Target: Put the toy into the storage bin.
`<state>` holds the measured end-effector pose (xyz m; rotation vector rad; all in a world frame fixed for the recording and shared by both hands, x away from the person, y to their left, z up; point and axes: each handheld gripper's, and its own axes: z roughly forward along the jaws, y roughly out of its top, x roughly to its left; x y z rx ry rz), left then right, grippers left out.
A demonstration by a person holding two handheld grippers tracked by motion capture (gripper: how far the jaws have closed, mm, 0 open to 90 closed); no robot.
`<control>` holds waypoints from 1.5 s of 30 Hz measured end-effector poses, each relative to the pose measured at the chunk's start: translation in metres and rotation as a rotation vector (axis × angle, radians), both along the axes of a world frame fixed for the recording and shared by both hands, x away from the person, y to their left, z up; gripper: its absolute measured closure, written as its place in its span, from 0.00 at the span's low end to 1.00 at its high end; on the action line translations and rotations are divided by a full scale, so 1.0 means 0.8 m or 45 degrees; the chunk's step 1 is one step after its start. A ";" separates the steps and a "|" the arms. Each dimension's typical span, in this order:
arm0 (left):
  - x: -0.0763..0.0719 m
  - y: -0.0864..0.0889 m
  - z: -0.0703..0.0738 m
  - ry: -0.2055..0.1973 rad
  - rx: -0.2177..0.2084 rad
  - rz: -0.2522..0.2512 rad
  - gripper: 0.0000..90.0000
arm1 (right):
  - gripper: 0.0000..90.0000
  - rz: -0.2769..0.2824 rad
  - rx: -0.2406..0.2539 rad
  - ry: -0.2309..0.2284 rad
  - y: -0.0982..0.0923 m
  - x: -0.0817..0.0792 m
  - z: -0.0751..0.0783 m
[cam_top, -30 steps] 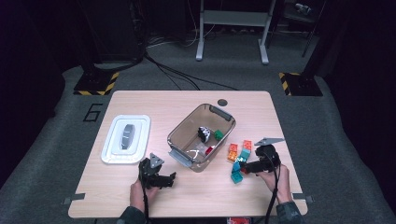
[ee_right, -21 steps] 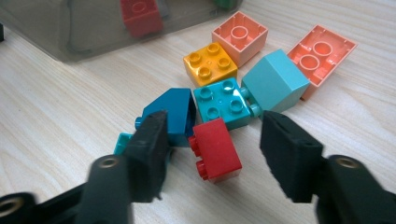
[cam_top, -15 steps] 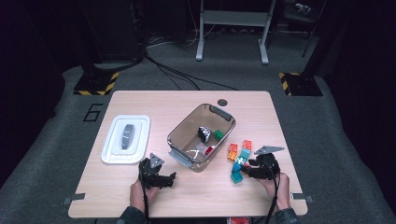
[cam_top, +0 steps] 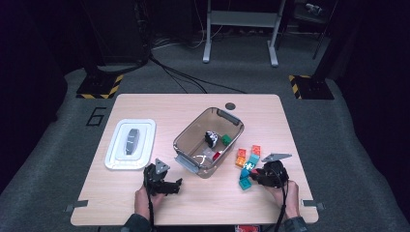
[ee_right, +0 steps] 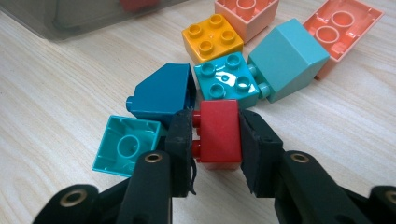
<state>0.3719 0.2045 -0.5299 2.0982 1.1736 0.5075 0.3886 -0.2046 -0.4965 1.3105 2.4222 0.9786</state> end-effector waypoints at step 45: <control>0.000 0.000 0.000 -0.015 -0.001 0.004 0.05 | 0.76 -0.100 0.084 -0.110 -0.013 0.054 0.074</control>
